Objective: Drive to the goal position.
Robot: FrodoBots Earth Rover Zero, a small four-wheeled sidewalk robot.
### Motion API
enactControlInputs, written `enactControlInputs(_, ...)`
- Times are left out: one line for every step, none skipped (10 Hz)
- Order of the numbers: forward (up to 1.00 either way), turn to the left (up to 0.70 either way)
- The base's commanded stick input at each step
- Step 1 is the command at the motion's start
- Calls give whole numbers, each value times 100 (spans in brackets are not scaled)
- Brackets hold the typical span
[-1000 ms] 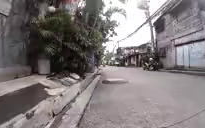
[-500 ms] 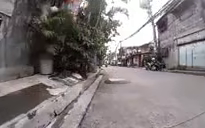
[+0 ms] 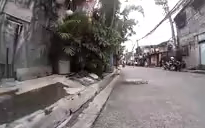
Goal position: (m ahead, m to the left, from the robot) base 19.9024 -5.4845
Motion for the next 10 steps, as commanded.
enactControlInputs(0, 45)
enactControlInputs(0, 45)
enactControlInputs(0, 45)
enactControlInputs(0, 45)
enactControlInputs(0, 45)
enactControlInputs(0, 45)
enactControlInputs(0, 45)
enactControlInputs(0, 45)
enactControlInputs(0, 45)
enactControlInputs(0, 45)
